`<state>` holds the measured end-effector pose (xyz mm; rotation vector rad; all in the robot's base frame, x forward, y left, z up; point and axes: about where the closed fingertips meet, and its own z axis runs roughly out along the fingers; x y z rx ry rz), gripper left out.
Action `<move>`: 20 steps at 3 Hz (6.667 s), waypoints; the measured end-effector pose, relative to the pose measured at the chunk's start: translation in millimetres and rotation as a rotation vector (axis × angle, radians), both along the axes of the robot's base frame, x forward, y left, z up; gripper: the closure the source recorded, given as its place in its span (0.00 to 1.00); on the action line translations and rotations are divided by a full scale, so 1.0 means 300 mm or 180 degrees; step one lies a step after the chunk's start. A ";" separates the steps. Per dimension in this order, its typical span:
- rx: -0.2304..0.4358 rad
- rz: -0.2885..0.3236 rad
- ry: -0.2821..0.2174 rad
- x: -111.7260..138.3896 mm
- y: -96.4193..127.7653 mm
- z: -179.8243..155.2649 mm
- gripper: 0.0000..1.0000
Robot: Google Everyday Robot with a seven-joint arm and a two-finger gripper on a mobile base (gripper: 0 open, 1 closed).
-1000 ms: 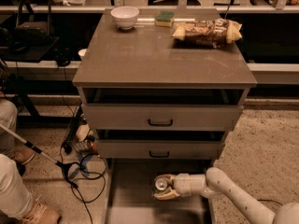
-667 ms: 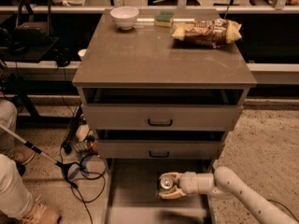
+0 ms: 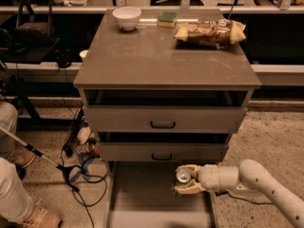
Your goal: Pick green can from bottom drawer and place on counter
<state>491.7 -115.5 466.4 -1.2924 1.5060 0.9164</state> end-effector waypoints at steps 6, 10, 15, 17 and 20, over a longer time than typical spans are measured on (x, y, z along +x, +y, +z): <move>-0.0271 -0.0748 -0.0560 0.189 -0.436 0.641 1.00; -0.0500 -0.1290 -0.0480 0.242 -0.560 1.120 1.00; -0.0367 -0.1694 -0.0500 0.374 -0.555 1.617 1.00; -0.0540 -0.1680 -0.0448 0.553 -0.397 1.619 1.00; -0.0322 -0.1668 -0.0237 0.755 -0.264 1.535 1.00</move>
Offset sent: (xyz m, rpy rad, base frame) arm 0.0330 -0.0467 0.0556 0.0268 -0.0756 -0.1232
